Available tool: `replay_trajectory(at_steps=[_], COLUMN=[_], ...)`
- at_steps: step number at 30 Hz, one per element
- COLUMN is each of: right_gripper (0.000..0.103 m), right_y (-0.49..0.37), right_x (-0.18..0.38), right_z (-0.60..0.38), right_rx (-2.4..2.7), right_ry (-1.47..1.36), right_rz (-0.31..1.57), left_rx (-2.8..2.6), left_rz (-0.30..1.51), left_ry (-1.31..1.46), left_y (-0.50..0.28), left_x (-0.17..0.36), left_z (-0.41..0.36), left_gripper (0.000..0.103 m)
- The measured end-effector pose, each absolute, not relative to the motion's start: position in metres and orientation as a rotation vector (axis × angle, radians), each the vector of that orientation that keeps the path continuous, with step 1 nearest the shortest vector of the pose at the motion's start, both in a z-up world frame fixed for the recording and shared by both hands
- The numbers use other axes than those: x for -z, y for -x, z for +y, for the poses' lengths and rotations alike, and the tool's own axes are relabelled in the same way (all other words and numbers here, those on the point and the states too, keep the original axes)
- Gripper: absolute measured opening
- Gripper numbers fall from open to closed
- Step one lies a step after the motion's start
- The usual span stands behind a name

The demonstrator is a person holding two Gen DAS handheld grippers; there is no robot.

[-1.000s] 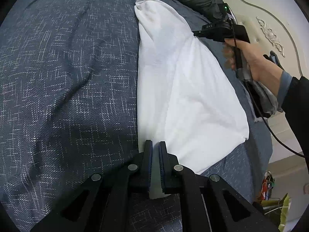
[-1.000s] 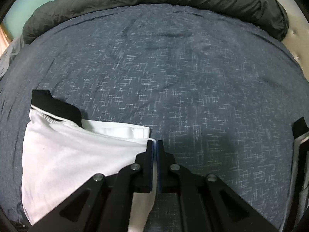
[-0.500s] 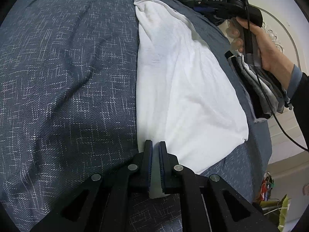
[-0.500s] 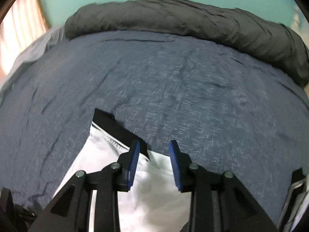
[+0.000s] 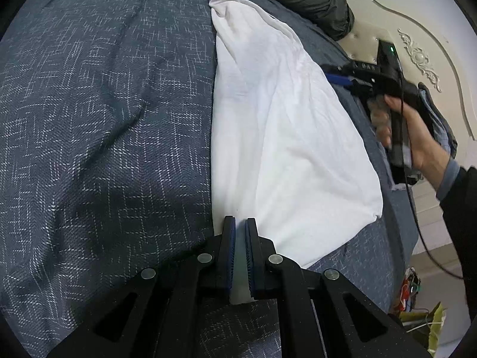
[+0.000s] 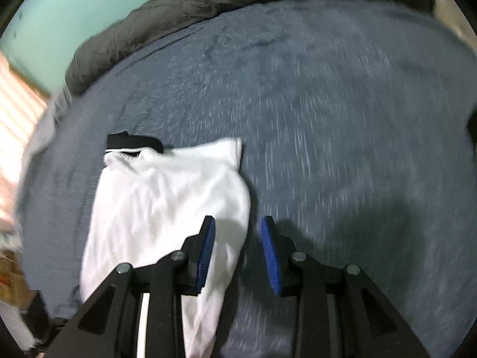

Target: Fold clothes

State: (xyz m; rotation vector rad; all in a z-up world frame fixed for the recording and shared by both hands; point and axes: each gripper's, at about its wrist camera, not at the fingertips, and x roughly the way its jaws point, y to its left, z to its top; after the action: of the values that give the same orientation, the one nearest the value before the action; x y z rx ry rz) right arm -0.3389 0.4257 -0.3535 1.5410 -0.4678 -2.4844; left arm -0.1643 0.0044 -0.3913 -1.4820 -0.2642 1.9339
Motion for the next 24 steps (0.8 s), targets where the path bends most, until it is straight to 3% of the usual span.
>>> replay_trajectory(at_steps=[4,6,9,18,24], right_gripper=[0.031,0.014,0.002,0.000,0.000], right_y=[0.324,0.319,0.315,0.319,0.313], right_x=[0.367,0.367,0.361,0.342,0.340], right_z=[0.434,0.430,0.425,0.410,0.407], right_rx=[2.384,2.377,2.403,2.709,2.686], right_ry=[-1.520,-1.512,-1.503,-1.606,-1.554], right_rz=[-0.675,-0.674,-0.655,-0.312,-0.429], left_rx=[-1.936,-1.936,-1.934,-1.931,-1.930], left_rz=[-0.261,-0.261,-0.261,-0.261,-0.262], left_ry=[1.482,1.482,1.483,1.483,1.485], left_y=[0.165,0.166,0.165,0.167,0.169], left_x=[0.391,0.391,0.391,0.390,0.389], left_z=[0.005,0.004,0.003,0.003,0.002], left_gripper=[0.007,0.007,0.007,0.007,0.007])
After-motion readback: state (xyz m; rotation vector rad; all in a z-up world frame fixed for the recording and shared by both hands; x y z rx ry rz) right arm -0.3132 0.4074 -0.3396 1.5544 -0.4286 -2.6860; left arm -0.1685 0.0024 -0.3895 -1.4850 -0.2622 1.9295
